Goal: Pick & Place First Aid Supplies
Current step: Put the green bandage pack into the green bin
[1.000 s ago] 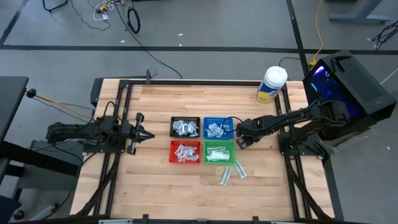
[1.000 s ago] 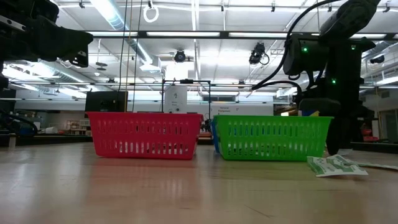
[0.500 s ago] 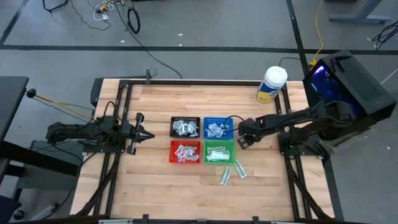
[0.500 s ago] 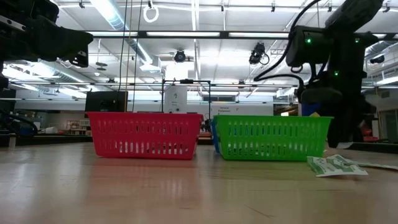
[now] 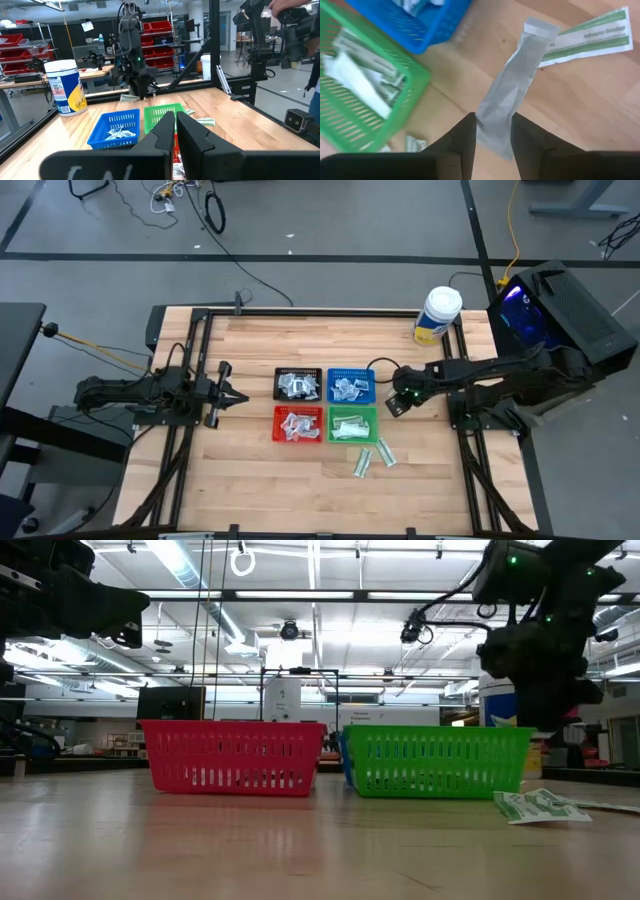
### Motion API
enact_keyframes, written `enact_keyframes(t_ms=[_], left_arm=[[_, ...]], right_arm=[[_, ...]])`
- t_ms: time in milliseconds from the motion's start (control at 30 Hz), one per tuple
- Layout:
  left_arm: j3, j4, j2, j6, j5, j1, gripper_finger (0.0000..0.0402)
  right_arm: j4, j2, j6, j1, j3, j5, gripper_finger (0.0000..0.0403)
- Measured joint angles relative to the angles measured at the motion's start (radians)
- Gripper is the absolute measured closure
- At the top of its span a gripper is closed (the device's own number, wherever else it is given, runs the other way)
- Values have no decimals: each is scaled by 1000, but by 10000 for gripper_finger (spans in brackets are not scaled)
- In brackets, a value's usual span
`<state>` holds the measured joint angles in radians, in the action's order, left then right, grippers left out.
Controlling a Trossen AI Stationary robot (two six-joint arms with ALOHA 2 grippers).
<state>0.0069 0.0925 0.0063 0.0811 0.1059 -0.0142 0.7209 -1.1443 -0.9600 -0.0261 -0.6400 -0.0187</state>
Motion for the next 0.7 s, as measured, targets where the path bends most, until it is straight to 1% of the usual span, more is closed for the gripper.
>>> enact_keyframes(t_ms=[100,233,500,700], left_arm=[[0,0,0,0,0,0,376],[0,0,0,0,0,0,376],[0,0,0,0,0,0,376],[0,0,0,0,0,0,376]], right_arm=[[30,20,19,0,-29,1,286],[35,28,100,0,-81,2,286],[0,25,405,4,-207,6,286],[-67,-29,620,39,-293,6,286]])
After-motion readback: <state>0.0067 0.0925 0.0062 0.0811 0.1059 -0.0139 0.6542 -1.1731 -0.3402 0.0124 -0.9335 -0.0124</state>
